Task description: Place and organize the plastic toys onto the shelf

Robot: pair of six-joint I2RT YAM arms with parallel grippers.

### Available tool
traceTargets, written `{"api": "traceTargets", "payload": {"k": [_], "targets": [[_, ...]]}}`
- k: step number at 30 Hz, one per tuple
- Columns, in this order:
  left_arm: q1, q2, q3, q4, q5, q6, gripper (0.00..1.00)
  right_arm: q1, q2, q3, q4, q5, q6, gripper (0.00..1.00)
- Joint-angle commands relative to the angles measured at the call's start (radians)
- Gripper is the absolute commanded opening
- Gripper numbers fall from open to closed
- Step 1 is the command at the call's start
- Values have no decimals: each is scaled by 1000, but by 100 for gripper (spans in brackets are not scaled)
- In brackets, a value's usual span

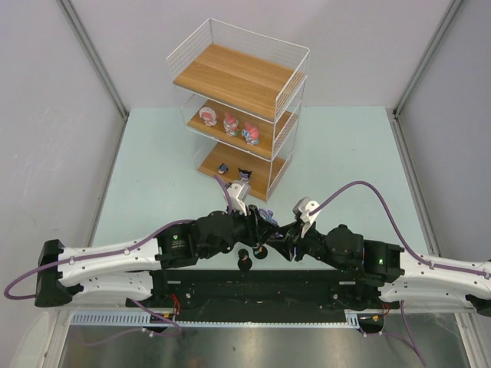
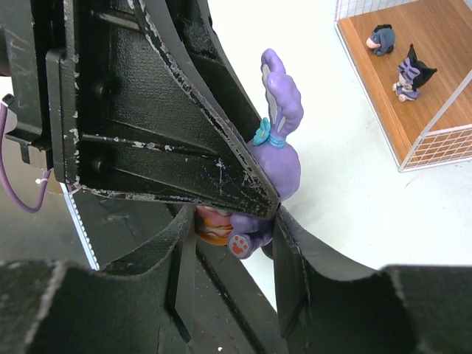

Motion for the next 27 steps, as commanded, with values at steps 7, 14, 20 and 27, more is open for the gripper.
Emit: {"api": "traceTargets", "payload": {"k": [7,14,20,27], "targets": [[-6,-50,-1,7,-53,-4,0,2,-46,40,39,17,-10,78],[20,-178,-78,75,-73,110,0,0,-159,40,-12,53,-9,96],[107,-329,-98,98,-86,319,0,2,-241,41,-61,106,-13,98],[294,-408,92,88,-35,672,0,0,-239,41,-91,119,-2,98]]}}
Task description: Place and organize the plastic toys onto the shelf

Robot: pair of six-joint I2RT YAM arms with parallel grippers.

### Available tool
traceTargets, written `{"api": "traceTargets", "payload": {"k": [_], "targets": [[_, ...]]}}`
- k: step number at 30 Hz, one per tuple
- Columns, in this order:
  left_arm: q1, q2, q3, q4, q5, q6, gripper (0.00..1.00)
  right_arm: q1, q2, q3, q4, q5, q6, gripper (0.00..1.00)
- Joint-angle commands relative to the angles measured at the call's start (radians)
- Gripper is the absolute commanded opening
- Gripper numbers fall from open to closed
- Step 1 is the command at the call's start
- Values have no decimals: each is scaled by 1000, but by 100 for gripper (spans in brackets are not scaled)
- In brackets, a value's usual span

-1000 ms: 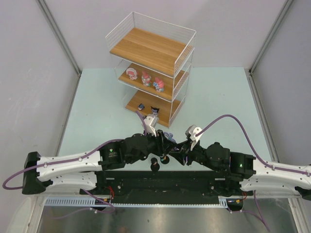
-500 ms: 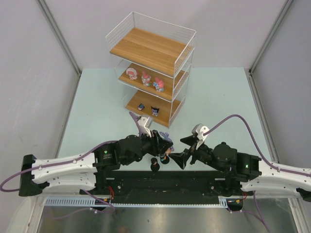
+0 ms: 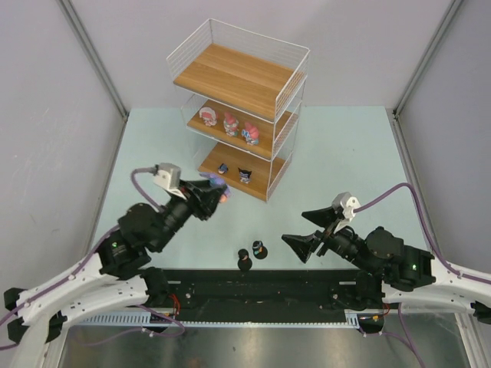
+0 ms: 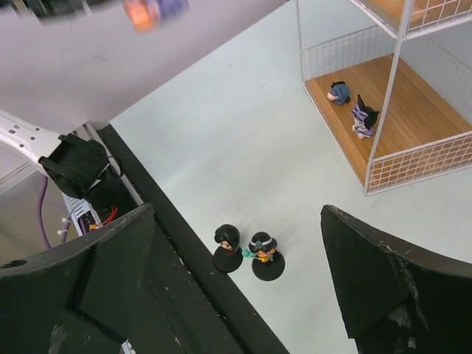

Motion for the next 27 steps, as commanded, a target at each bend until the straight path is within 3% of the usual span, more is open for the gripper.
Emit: {"api": "traceTargets", "payload": {"k": [1,8,15,19,27], "targets": [[106,2,188,71,46,304,0,1,6,31,-21,31,-4,99],[267,182,438,91,265,472,0,1,15,31,-38,30,-7,100],[534,416,698,92,664,449,0,-1,2,31,-78,42,-18,100],[601,581,868,88,764,447,0,1,-10,31,-95,54,-25,100],[654,761,1017,82,859,449,0,-5,-33,26,-109,80,-35,100]]}}
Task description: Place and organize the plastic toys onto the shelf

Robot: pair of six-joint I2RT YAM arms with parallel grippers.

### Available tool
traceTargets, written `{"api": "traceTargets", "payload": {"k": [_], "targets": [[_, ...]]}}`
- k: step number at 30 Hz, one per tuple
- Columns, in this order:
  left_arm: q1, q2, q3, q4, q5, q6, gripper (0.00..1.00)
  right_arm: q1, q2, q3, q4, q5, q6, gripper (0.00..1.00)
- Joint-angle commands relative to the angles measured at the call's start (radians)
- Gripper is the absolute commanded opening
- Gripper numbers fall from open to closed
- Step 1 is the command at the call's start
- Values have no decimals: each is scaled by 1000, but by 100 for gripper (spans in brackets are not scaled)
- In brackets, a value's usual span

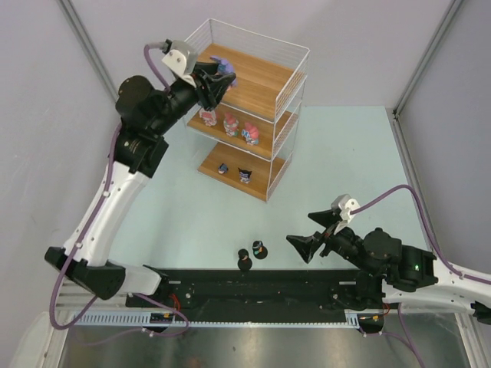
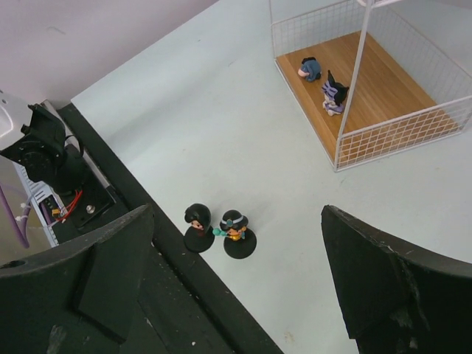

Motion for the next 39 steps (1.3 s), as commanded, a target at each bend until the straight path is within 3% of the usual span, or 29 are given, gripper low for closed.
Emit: {"api": "traceTargets", "payload": {"k": [1,16,39], "targets": [[14,66,122,6,110,26,0,-6,-21,23,5,27,-19,100],[16,236,306,-122,112,29,0,-51,-7,18,6,-6,-12,100],[16,310,332,-169,147,13,0,-124,-2,18,16,-89,-11,100]]}}
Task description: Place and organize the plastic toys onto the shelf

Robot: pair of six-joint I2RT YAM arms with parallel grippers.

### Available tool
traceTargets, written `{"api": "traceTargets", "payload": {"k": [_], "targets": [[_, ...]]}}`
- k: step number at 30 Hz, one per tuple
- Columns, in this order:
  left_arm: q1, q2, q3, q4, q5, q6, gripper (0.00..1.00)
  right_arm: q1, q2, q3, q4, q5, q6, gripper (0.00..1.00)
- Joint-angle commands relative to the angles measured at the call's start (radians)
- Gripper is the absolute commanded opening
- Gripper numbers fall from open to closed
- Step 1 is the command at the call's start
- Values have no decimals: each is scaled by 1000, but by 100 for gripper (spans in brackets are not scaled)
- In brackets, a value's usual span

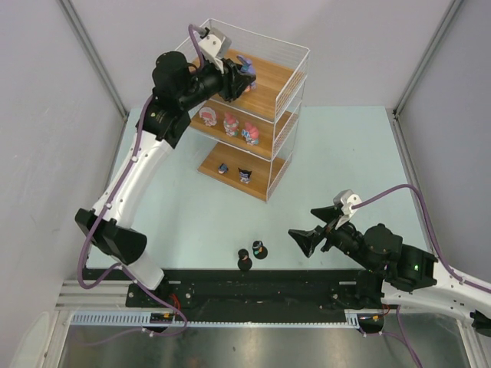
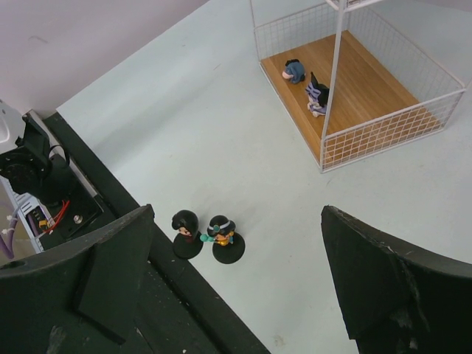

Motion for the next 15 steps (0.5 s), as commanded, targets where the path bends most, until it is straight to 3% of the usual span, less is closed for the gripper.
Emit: {"api": "traceTargets", "payload": {"k": [1,15], "targets": [[6,0,65,-2,43,13,0,-10,2,17,16,-20,-4,100],[6,20,64,-11,63,-2,0,-19,9,17,15,-29,-4,100]]}}
